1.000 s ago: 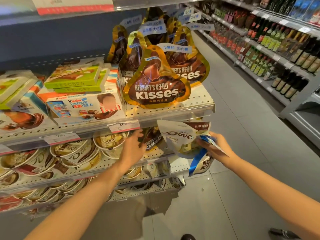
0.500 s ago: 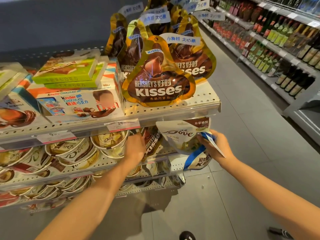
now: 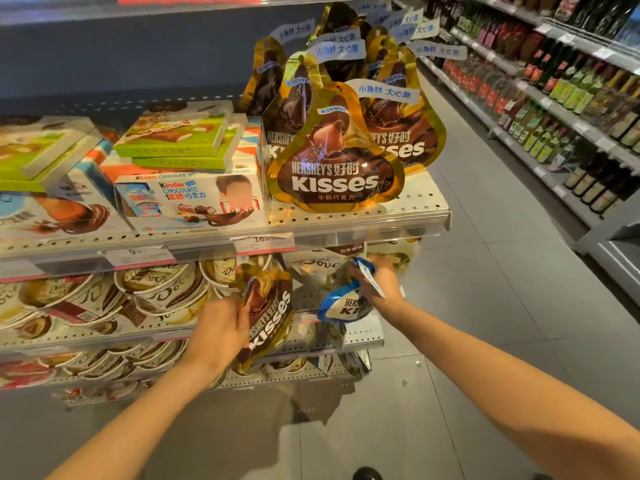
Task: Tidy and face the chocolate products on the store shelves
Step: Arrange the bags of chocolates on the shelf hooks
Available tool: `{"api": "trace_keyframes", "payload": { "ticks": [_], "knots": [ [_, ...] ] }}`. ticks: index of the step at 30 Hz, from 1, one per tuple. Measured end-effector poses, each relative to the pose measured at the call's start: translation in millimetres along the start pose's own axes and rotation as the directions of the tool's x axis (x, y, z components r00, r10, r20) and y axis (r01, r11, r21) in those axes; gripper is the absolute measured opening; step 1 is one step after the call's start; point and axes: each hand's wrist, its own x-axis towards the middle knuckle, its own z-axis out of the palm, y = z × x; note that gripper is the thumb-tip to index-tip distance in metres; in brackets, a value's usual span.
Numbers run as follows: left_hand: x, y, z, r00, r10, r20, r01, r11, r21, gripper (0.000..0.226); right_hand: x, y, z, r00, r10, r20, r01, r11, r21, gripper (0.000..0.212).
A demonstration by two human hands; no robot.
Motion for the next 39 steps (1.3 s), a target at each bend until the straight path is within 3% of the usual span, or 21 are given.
{"api": "trace_keyframes", "payload": {
  "ticks": [2, 7, 10, 12, 14, 17, 22, 28, 30, 36, 39],
  "knots": [
    [-6, -8, -4, 1.0, -0.029, -0.013, 0.029, 1.0, 0.008, 0.034, 3, -2, 10, 0.999, -0.034, 0.032, 0.034, 0.999, -0.016, 0.017],
    [-14, -22, -17, 0.997, -0.067, 0.036, 0.066, 0.997, 0.037, 0.025, 27, 0, 31, 0.993, 0.122, 0.003, -0.121, 0.986, -0.111, 0.014],
    [-18, -25, -22, 0.996, -0.064, 0.061, 0.061, 0.997, 0.042, 0.024, 28, 4, 36, 0.989, 0.136, -0.049, -0.139, 0.989, -0.054, 0.024],
    [-19, -24, -24, 0.996, -0.057, 0.067, 0.054, 0.998, 0.04, 0.024, 31, 12, 37, 0.987, 0.158, -0.029, -0.158, 0.987, -0.03, 0.014],
    [-19, -24, -27, 0.996, -0.048, 0.081, 0.044, 0.998, 0.042, 0.025, 25, 6, 33, 0.986, 0.165, -0.014, -0.165, 0.986, -0.028, 0.03],
    [-17, -20, -33, 0.991, -0.019, 0.136, 0.014, 0.999, 0.039, 0.028, 8, -10, 20, 0.98, 0.198, -0.031, -0.192, 0.972, 0.136, 0.044],
    [-13, -10, -48, 0.975, 0.015, 0.22, -0.02, 1.0, 0.021, 0.03, -11, -2, -2, 0.995, 0.101, 0.005, -0.101, 0.994, 0.03, 0.049],
    [-4, 8, -79, 0.941, 0.229, 0.25, -0.231, 0.973, -0.025, 0.024, -37, -22, -42, 0.975, 0.048, 0.217, -0.024, 0.994, -0.109, 0.049],
    [1, 17, -90, 0.931, 0.283, 0.231, -0.28, 0.959, -0.044, 0.027, -47, -33, -57, 0.962, -0.026, 0.273, 0.061, 0.991, -0.12, 0.049],
    [14, 60, -121, 0.867, 0.486, 0.108, -0.471, 0.872, -0.134, 0.043, -69, -62, -110, 0.914, -0.195, 0.356, 0.258, 0.956, -0.139, 0.018],
    [20, 92, -132, 0.87, 0.489, 0.059, -0.476, 0.867, -0.149, 0.037, -78, -71, -128, 0.897, -0.28, 0.342, 0.347, 0.925, -0.154, 0.026]
  ]
}}
